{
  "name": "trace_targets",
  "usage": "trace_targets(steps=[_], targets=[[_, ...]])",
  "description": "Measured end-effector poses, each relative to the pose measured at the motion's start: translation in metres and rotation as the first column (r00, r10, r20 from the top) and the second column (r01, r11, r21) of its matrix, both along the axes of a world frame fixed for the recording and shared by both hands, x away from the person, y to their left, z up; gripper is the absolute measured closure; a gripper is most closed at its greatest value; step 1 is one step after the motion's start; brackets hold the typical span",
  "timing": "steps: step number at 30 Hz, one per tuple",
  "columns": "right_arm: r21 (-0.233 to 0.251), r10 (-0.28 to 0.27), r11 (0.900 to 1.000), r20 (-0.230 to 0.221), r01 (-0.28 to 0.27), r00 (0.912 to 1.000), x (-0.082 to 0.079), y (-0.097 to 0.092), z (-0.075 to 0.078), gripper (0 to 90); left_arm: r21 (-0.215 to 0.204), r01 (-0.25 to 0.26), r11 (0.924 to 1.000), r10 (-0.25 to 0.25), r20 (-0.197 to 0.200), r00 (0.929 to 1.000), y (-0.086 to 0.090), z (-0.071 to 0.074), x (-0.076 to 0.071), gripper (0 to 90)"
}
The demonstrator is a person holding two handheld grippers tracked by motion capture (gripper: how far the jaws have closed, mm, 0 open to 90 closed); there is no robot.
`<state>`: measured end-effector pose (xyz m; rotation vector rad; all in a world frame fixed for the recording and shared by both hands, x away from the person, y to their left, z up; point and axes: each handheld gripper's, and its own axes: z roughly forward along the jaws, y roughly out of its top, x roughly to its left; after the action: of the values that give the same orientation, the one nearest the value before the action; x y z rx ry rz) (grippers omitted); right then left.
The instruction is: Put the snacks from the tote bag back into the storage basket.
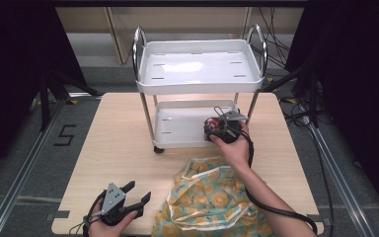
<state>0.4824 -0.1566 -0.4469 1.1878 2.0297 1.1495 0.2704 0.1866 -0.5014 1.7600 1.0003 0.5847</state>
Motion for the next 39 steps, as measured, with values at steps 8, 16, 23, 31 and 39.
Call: trace_targets(steps=[8, 16, 23, 31, 39], targets=[[0.007, 0.000, 1.0000, 0.017, 0.000, 0.9999, -0.002, 0.001, 0.004, 23.4, 0.002, -0.004, 1.0000, 0.004, -0.001, 1.0000, 0.000, 0.000, 0.000, 31.0], [-0.001, 0.000, 1.0000, 0.012, 0.000, 0.9999, -0.009, 0.003, 0.011, 21.1, -0.012, -0.009, 0.9999, 0.009, 0.004, 1.0000, 0.001, 0.000, -0.001, 31.0], [-0.017, -0.018, 0.9997, 0.002, 0.018, 0.9998, -0.017, 0.004, 0.016, 21.4, -0.016, -0.010, 0.9998, 0.010, 0.004, 0.9999, 0.001, 0.000, -0.001, 31.0], [-0.005, -0.017, 0.9998, 0.001, 0.017, 0.9999, -0.025, -0.001, 0.020, 22.1, -0.008, -0.022, 0.9997, 0.022, -0.002, 0.9998, 0.002, 0.000, -0.002, 31.0], [0.019, 0.015, 0.9997, -0.023, -0.015, 0.9996, -0.034, -0.005, 0.021, 22.9, -0.004, -0.027, 0.9996, 0.027, 0.004, 0.9996, 0.003, 0.001, -0.003, 31.0]])
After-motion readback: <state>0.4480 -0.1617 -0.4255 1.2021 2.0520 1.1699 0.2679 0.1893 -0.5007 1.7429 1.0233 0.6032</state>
